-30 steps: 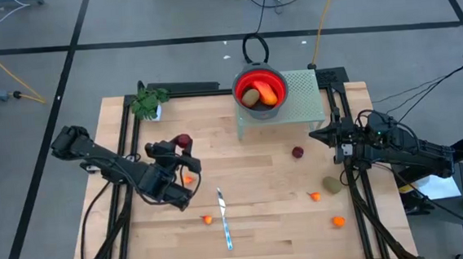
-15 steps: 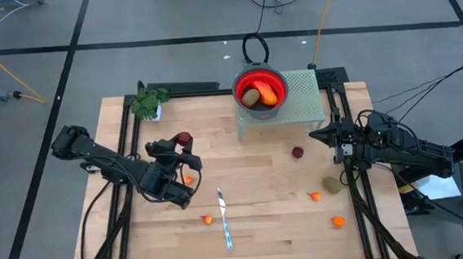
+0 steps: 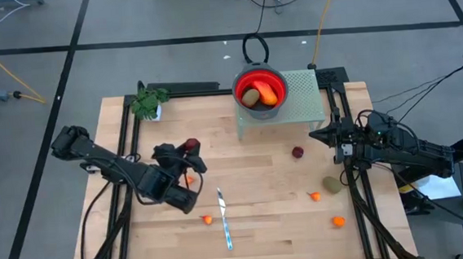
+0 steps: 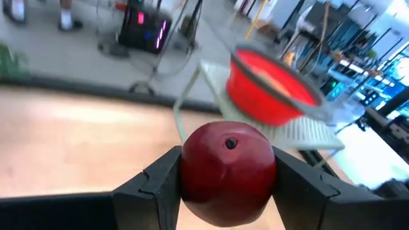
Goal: Pick & Place Fruit
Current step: Put the pomegranate into the red strainer bowl on the shelf
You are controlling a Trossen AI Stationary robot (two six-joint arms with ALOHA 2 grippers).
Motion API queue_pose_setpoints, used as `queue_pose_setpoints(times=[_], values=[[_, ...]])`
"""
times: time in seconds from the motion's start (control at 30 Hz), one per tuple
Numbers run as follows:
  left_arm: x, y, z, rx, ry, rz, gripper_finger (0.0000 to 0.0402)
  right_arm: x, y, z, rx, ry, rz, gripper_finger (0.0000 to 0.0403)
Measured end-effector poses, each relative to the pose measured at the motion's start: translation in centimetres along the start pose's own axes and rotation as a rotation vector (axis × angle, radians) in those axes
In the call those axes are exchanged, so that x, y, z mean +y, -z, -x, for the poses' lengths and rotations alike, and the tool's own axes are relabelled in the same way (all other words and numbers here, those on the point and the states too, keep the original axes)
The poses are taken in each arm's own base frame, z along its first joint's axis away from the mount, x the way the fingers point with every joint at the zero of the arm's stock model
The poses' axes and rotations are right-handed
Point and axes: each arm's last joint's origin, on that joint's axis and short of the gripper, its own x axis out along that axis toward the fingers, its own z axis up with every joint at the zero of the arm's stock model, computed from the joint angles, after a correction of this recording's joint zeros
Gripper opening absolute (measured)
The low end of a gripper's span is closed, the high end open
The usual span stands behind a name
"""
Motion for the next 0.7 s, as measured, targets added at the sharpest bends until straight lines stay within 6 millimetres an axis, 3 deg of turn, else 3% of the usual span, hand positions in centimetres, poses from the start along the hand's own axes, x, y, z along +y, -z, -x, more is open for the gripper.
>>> queue_pose_setpoints(times=[0.2, 0.43, 0.7], values=[[-0.8, 0.5, -0.8, 0.203, -0.037, 0.119, 0.0185, 0.0, 0.0, 0.0, 0.000, 0.000, 0.000, 0.0000], [-1.6, 0.8, -2.2, 0.500, -0.068, 0.151, 0.0199, 0.0, 0.0, 0.0, 0.000, 0.000, 0.000, 0.0000], [-3.4, 0.4, -3.9, 0.778, 0.106, 0.073, 0.0189, 0.0, 0.0, 0.0, 0.000, 0.000, 0.000, 0.0000]])
